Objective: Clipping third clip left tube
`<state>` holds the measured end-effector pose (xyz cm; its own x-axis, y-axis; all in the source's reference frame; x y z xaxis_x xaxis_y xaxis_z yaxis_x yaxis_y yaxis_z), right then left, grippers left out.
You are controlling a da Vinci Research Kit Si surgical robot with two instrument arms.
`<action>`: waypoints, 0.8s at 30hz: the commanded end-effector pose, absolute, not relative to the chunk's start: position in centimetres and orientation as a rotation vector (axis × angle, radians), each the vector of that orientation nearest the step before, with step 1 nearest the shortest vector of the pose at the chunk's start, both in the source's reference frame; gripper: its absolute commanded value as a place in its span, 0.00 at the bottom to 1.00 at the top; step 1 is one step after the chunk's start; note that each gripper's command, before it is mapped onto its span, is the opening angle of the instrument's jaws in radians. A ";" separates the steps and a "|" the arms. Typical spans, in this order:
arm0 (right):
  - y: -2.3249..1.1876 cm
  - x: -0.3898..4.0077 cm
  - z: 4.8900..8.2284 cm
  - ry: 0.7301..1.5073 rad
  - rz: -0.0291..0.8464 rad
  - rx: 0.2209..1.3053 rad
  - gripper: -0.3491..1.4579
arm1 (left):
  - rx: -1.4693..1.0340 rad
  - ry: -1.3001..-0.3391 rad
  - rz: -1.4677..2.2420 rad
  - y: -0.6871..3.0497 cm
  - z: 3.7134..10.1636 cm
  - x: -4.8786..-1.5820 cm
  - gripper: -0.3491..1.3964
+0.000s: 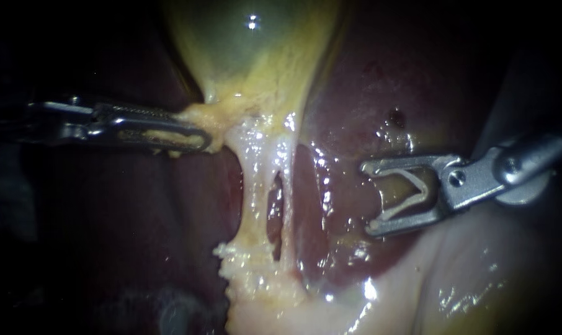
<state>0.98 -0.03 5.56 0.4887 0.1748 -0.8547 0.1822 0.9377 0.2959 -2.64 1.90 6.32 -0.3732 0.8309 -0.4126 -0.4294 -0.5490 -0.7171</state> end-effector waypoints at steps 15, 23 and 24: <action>-0.03 0.99 5.56 1.075 0.009 0.381 0.47 | -0.988 -0.592 1.963 2.26 5.76 -2.21 0.00; -0.03 1.01 5.56 1.077 0.021 0.400 0.47 | -1.000 -0.573 1.959 2.31 5.57 -2.14 0.00; -0.03 1.03 5.55 1.080 0.025 0.407 0.47 | -1.000 -0.572 1.959 2.30 5.58 -2.14 0.00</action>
